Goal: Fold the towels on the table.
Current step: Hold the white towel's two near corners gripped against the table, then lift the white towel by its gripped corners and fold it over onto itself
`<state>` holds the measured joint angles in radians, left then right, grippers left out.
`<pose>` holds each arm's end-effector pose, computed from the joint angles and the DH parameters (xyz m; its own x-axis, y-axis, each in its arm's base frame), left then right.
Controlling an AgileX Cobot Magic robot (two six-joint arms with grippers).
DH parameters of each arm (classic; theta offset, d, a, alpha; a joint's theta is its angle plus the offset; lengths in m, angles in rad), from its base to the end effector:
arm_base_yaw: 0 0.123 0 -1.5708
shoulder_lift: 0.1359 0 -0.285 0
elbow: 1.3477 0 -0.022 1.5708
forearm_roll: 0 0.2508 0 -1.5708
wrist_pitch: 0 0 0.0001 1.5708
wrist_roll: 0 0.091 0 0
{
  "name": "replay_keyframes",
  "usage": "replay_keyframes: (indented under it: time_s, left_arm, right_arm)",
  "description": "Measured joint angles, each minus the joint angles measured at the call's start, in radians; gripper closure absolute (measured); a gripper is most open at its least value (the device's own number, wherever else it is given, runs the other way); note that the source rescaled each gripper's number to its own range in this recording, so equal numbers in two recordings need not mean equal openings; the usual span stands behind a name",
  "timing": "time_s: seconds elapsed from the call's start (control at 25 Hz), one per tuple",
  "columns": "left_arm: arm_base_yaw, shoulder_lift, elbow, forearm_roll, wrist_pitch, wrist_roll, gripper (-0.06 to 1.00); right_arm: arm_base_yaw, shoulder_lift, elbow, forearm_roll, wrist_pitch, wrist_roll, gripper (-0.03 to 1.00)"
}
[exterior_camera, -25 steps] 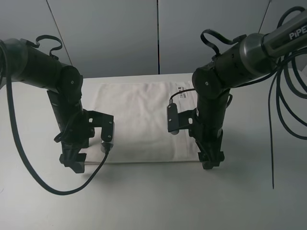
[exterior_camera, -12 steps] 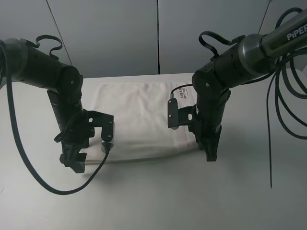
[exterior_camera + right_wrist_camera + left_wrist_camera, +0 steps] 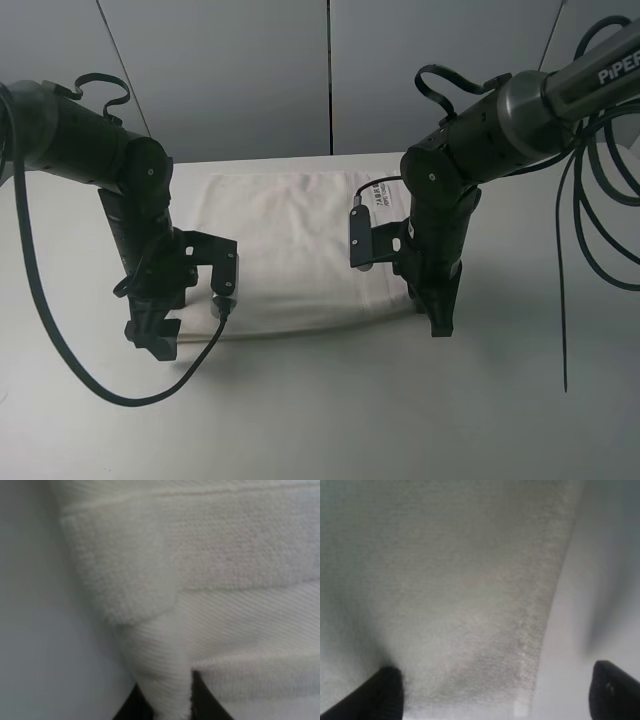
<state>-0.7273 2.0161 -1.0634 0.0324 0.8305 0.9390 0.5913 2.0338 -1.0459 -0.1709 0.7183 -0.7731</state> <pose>0.2437 -0.2140 0.0942 0.1221 0.9884 0.0908 0.9895 -0.1141 -0.0886 0.2795 0.1754 0.0851 -0.0764 -0.9906 0.1131 -0.9967 0.0727 -0.0372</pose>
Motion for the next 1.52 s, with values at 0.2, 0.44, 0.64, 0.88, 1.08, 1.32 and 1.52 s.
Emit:
replay_keyframes:
  time_s: [0.2,0.44,0.64,0.88,1.08,1.32,1.52]
  left_arm:
    - [0.000,0.005,0.000,0.027,-0.043,0.000,0.40]
    - [0.000,0.007,0.000,0.068,-0.059,-0.020,0.94]
    - [0.000,0.007,0.000,0.076,-0.059,-0.041,0.94]
    - [0.000,0.008,0.000,0.076,-0.056,-0.043,0.94]
    - [-0.001,0.008,0.000,0.064,-0.029,-0.041,0.94]
    - [-0.014,0.007,0.002,-0.012,0.044,-0.005,0.94]
    - [-0.023,-0.070,0.003,-0.032,0.068,-0.003,0.94]
  right_arm:
    - [0.000,0.000,0.000,0.000,0.002,0.000,0.97]
    - [0.000,0.000,0.000,0.002,0.004,0.000,0.97]
    - [0.000,0.000,0.000,0.002,0.004,0.000,0.97]
    - [0.000,0.000,-0.001,0.028,0.020,-0.004,0.97]
    - [0.000,0.000,-0.007,0.104,0.092,-0.024,0.97]
    - [0.000,-0.002,0.000,0.244,0.202,-0.028,0.97]
    - [0.000,-0.089,0.012,0.287,0.255,-0.030,0.97]
